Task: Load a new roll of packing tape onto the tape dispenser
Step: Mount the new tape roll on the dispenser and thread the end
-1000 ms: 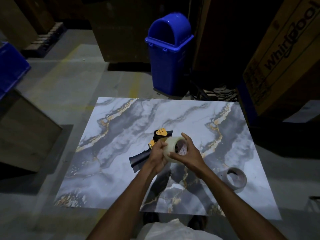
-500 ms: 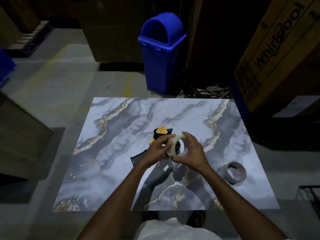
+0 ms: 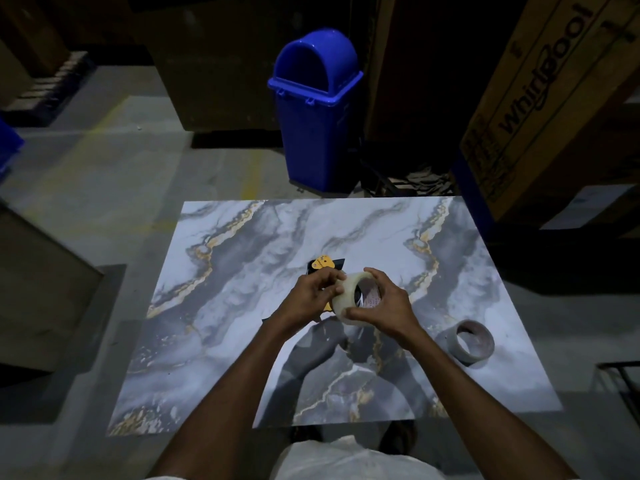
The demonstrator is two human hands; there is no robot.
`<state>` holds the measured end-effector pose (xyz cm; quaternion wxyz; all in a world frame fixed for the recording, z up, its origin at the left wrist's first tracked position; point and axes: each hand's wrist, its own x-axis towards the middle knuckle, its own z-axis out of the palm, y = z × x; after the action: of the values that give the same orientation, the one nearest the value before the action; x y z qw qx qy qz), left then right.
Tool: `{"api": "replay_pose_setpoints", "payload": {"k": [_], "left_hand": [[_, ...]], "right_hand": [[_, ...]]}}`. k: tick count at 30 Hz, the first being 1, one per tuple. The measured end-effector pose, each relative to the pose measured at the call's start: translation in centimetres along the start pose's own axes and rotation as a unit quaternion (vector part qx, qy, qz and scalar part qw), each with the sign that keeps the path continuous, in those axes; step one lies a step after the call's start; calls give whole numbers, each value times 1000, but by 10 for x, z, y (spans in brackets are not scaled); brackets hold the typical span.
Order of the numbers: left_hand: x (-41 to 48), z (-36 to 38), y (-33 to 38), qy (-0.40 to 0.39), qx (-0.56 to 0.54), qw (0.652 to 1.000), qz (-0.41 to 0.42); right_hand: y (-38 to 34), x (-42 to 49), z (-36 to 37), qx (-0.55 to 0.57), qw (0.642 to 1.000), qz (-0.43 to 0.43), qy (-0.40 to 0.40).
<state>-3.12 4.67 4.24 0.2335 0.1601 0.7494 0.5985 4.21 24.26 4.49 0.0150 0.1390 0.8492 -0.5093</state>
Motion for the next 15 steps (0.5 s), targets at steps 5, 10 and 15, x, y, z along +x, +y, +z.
{"api": "replay_pose_setpoints", "payload": {"k": [5, 10, 15], "left_hand": [[3, -2, 1, -17, 38, 999, 4], [9, 4, 2, 10, 83, 996, 38], [11, 6, -3, 17, 117, 992, 51]], "right_hand": [[2, 3, -4, 23, 999, 21, 7], [2, 4, -9, 12, 1000, 20, 10], [1, 6, -12, -21, 1000, 11, -1]]}}
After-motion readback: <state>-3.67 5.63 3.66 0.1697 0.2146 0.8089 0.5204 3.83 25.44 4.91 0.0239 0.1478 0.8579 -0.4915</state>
